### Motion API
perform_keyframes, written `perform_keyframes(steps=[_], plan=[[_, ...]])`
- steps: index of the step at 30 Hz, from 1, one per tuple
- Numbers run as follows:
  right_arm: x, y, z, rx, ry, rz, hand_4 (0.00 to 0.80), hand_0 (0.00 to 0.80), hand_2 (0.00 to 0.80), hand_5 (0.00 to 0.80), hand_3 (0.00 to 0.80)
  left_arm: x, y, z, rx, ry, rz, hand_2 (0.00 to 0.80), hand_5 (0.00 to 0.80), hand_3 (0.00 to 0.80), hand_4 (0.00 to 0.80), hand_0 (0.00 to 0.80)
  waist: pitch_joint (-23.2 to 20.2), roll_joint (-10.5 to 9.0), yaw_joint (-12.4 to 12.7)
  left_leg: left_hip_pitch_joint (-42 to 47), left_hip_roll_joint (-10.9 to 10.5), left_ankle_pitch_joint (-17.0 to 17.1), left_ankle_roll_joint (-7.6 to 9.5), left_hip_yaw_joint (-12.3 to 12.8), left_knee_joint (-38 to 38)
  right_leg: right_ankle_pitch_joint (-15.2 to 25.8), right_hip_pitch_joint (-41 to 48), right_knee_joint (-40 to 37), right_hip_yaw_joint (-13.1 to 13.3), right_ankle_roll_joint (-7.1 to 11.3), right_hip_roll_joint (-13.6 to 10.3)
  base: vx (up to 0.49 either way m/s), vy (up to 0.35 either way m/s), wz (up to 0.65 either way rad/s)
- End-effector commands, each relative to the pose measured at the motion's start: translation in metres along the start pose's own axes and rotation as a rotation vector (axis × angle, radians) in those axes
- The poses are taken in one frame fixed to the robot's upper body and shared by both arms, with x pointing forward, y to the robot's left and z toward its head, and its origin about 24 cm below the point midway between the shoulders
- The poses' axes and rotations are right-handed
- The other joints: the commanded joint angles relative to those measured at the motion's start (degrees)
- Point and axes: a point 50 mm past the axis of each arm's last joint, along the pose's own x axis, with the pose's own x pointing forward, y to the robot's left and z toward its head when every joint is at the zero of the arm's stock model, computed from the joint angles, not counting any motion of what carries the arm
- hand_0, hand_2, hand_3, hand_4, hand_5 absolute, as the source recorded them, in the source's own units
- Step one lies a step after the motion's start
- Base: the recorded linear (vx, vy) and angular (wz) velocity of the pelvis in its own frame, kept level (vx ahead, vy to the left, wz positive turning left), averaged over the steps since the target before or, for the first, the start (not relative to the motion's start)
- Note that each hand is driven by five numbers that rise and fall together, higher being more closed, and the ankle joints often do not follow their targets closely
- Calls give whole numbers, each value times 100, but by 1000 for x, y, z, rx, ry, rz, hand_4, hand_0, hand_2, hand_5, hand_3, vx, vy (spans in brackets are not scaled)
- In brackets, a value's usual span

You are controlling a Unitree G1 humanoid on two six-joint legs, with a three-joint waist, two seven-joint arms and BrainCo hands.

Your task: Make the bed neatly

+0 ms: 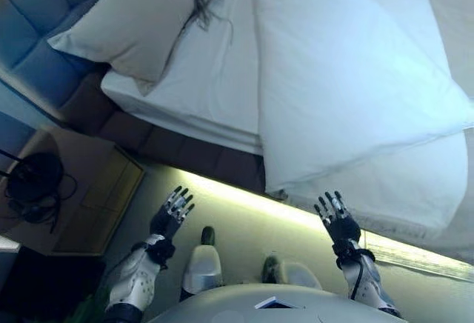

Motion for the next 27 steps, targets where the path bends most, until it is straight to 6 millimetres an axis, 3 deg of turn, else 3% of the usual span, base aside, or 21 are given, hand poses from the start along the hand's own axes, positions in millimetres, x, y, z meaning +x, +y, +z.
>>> perform_keyframes(steps=[1,3,4,6,7,9,10,11,13,16,18,22,24,27], plan=[[-3,3,14,-28,-84,19,0,0,0,0,0,7,-13,10,44,-47,-71,0,0,0,0,0,-444,298,-133,-770,17,1070,40,-339,-1048,272,530,216,-8,299,-110,483,274,-8],[-3,4,11,20,-82,-9,0,0,0,0,0,11,-12,15,65,-46,-82,0,0,0,0,0,-568,179,-141,-800,-276,895,295,-280,-696,877,531,559,27,537,-485,477,309,-7],[-4,8,6,8,-81,-15,0,0,0,0,0,13,-15,18,76,-51,-103,0,0,0,0,0,-674,134,-118,-756,-453,774,464,-260,-604,1278,479,791,0,576,-715,392,284,5],[0,16,2,-5,-87,-4,0,0,0,0,0,13,-18,16,81,-48,-97,0,0,0,0,0,-792,158,-74,-646,-680,623,693,-254,-561,1635,425,1276,-18,562,-944,435,326,11],[1,20,2,4,-93,4,0,0,0,0,0,13,-18,16,91,-46,-92,0,0,0,0,0,-815,115,-69,-550,-831,474,763,-259,-557,1661,389,1686,-14,598,-1094,408,307,4],[3,26,2,21,-106,0,0,0,0,0,0,15,-15,16,102,-40,-72,0,0,0,0,0,-851,182,-100,-482,-955,337,966,-153,-413,1946,80,2452,-8,553,-1173,267,273,3],[3,26,2,24,-107,0,0,0,0,0,0,15,-15,16,101,-41,-70,0,0,0,0,0,-861,186,-104,-476,-968,313,982,-145,-392,1970,24,2516,6,551,-1175,315,301,11],[3,28,2,20,-102,8,0,0,0,0,0,17,-14,20,110,-50,-62,0,0,0,0,0,-844,157,-172,-277,-1110,91,1035,-139,-293,1996,-293,2919,46,577,-1290,290,202,21],[3,28,1,5,-92,19,0,0,0,0,0,18,-15,23,112,-68,-53,0,0,0,0,0,-819,180,-182,-149,-1110,-9,1050,-62,-241,1902,-482,2744,-63,502,-1307,264,112,19],[9,30,3,-19,-87,53,0,0,0,0,0,16,-14,30,96,-110,-15,0,0,0,0,0,-687,207,-99,97,-1018,-166,956,-51,-191,1642,-739,1550,-413,362,-1178,215,-74,0],[17,34,8,-20,-86,72,0,0,0,0,0,15,-10,31,80,-123,12,0,0,0,0,0,-618,192,-102,237,-919,-222,921,9,-177,1950,-969,717,-583,317,-1091,121,-140,-42],[24,38,13,-17,-87,99,0,0,0,0,0,10,-5,36,84,-145,1,0,0,0,0,0,-547,-33,-214,575,-875,-603,813,73,-234,2565,-1321,-665,-287,617,-1024,179,-158,-43],[23,36,13,-14,-85,101,0,0,0,0,0,8,-5,41,90,-159,-7,0,0,0,0,0,-557,-99,-231,684,-836,-748,798,29,-281,2777,-1385,-944,-183,748,-1018,189,-164,-1],[22,34,11,-17,-69,123,0,0,0,0,0,6,0,43,78,-168,17,0,0,0,0,0,-609,-156,-228,817,-696,-858,754,24,-303,2780,-1328,-1085,-235,824,-980,211,-227,29]])
